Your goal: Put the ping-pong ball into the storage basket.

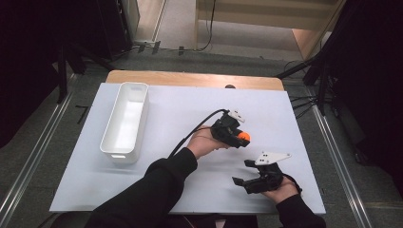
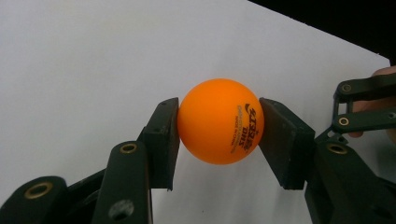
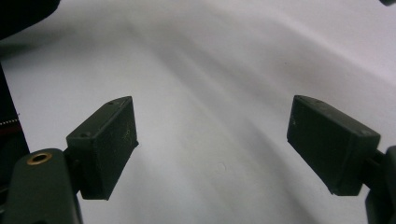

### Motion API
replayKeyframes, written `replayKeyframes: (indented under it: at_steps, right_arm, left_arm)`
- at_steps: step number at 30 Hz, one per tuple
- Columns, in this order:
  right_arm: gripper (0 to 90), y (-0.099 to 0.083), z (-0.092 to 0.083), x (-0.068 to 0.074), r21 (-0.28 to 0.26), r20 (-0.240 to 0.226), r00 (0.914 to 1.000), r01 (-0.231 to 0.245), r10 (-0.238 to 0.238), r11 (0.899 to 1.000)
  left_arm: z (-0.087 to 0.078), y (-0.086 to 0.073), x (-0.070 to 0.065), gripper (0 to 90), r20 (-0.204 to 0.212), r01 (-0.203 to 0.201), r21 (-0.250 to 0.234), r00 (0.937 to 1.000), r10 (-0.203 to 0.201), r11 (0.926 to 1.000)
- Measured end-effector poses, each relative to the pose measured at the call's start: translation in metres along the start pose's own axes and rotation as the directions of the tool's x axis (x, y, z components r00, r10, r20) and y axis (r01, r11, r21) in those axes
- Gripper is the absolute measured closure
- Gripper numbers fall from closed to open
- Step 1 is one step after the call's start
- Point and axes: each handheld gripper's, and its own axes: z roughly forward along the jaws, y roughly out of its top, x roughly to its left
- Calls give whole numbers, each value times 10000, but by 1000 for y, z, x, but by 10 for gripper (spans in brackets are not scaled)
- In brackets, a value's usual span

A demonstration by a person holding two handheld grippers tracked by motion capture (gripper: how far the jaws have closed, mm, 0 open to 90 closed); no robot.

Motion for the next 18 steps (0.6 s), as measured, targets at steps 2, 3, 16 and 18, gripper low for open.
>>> replayKeyframes:
  at_steps: [2, 3, 16, 18]
  right_arm:
    - [146, 0, 0, 0, 16, 18, 10000, -14, 14, 10000]
    - [146, 0, 0, 0, 3, 8, 10000, -2, 2, 10000]
    - [146, 0, 0, 0, -29, 78, 10000, -7, 7, 10000]
    - [146, 0, 0, 0, -62, 144, 9999, -37, 38, 10000]
  left_arm:
    - [-2, -1, 0, 510, 41, 96, -81, 9999, -95, 9999]
    - [-4, -1, -1, 510, 11, 110, -121, 9999, -110, 9999]
    - [-24, -8, 1, 510, -136, -9, 22, 9999, 10, 10000]
    - [-27, -8, 1, 510, -167, -6, 14, 9999, 6, 10000]
